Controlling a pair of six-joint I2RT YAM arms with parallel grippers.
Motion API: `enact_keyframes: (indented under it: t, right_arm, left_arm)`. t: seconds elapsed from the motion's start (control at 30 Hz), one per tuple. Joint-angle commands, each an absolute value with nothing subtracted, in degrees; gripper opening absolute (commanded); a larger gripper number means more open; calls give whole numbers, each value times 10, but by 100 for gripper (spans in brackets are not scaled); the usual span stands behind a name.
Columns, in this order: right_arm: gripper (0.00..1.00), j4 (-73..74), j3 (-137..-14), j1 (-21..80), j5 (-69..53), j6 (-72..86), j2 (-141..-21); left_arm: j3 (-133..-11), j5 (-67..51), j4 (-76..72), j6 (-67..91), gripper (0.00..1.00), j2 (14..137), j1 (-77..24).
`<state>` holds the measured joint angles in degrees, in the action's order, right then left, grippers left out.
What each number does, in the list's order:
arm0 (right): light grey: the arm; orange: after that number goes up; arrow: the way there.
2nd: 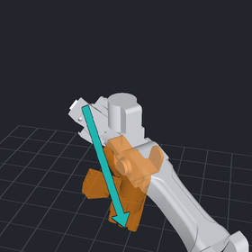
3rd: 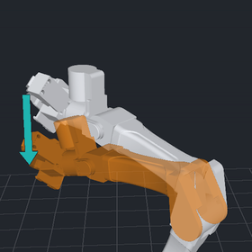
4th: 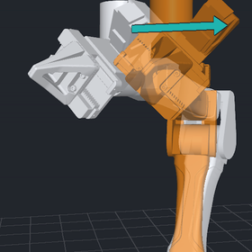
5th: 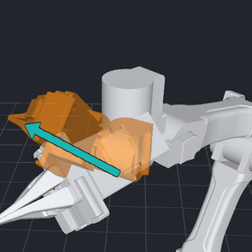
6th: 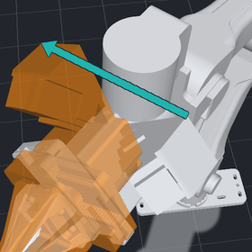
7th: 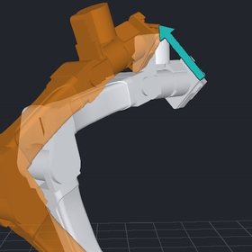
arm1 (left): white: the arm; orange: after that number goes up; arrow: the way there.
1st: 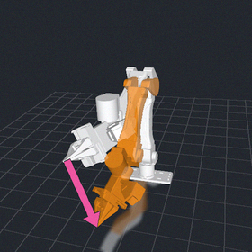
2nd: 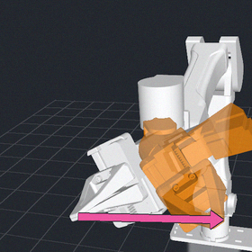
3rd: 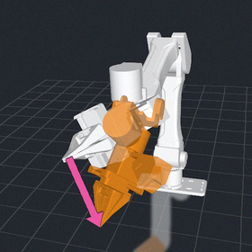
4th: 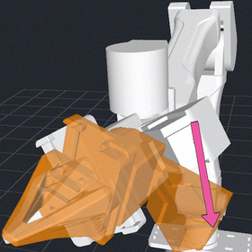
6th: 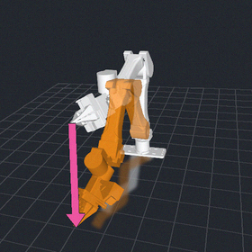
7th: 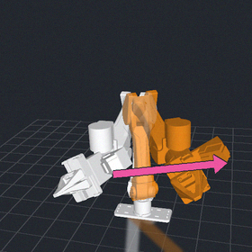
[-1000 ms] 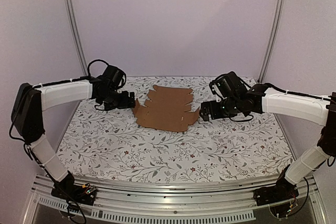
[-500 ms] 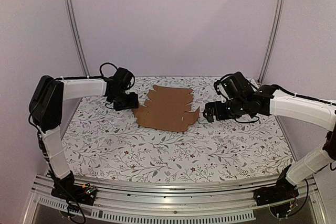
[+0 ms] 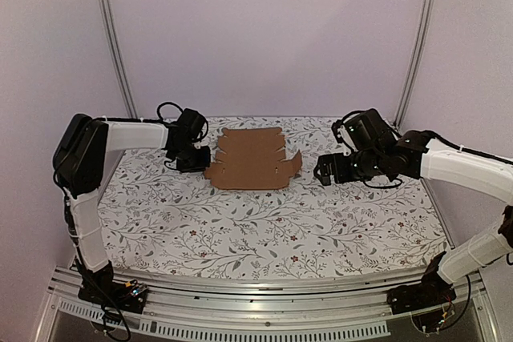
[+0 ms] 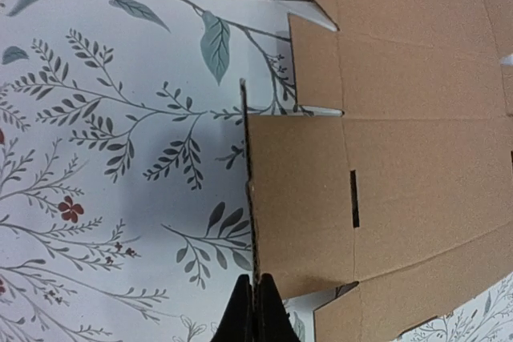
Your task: Fold the paper box
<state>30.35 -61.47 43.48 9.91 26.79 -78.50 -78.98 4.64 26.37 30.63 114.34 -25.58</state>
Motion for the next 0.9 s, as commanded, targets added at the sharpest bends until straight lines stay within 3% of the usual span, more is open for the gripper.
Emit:
enact_keyframes:
  t: [0.0, 0.47, 0.87]
  right_arm:
    - [99, 311, -611, 437, 90, 265, -783]
    - [99, 307, -626, 437, 40, 125, -734]
    - [99, 283, -589, 437, -138, -84, -645]
  left_arm:
    - [-797, 43, 262, 285, 0, 1133, -253]
    - [-825, 92, 302, 116, 0, 1074, -358]
    - [-803, -26, 293, 0, 0, 1042, -419]
